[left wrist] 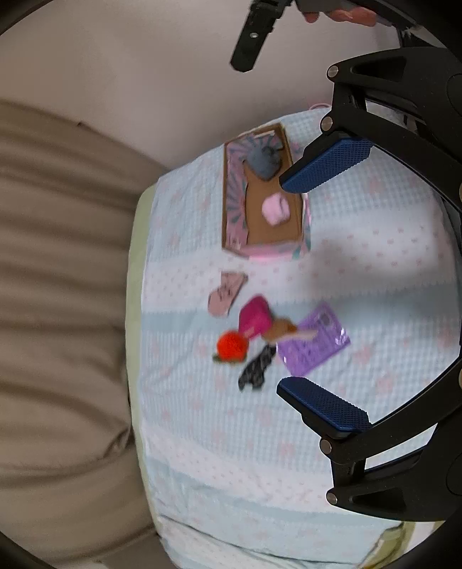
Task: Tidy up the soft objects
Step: 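Move both tools back over the remaining items on the bed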
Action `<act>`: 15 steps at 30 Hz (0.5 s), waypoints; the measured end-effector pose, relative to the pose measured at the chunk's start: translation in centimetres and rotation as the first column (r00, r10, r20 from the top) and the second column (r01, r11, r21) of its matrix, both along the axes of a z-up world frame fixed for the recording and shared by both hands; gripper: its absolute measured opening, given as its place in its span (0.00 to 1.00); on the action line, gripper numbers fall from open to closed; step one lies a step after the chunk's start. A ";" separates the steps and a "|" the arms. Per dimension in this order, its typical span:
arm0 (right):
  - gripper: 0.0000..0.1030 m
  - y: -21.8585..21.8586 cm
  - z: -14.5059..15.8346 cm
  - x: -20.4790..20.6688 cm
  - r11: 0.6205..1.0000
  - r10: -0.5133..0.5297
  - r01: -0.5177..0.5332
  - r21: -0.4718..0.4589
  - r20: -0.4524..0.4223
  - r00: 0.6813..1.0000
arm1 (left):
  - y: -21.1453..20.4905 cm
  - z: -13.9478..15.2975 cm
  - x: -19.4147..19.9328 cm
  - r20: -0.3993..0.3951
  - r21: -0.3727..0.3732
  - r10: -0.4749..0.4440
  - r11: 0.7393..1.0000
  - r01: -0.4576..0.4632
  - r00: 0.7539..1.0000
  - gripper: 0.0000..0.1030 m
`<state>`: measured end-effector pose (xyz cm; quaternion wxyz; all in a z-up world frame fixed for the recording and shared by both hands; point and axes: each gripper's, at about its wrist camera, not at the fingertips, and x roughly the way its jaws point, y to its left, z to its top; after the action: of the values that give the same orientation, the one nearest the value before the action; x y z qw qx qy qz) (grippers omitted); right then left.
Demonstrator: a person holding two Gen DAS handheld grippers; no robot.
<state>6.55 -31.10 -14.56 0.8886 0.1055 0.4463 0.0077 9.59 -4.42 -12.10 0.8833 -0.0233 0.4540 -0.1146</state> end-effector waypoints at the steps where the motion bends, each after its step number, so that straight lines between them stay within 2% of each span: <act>1: 1.00 1.2 0.0 0.1 1.000 0.004 -0.004 -0.002 0.000 1.000 | 1.6 0.2 0.0 0.001 -0.004 0.014 1.000 -0.014 1.000 1.00; 7: 1.00 6.9 -1.1 1.8 0.999 0.017 -0.015 0.034 -0.031 0.999 | 9.6 0.1 1.2 -0.028 -0.019 0.095 0.995 -0.096 0.995 1.00; 15: 1.00 13.3 -4.4 6.6 0.998 -0.007 0.014 0.066 -0.105 0.994 | 17.9 -3.3 4.6 -0.110 -0.052 0.138 0.988 -0.144 0.984 1.00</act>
<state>13.11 -17.85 -18.97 0.8599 0.1377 0.4914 0.0123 14.15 13.45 -15.38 0.8627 -0.0878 0.4940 -0.0640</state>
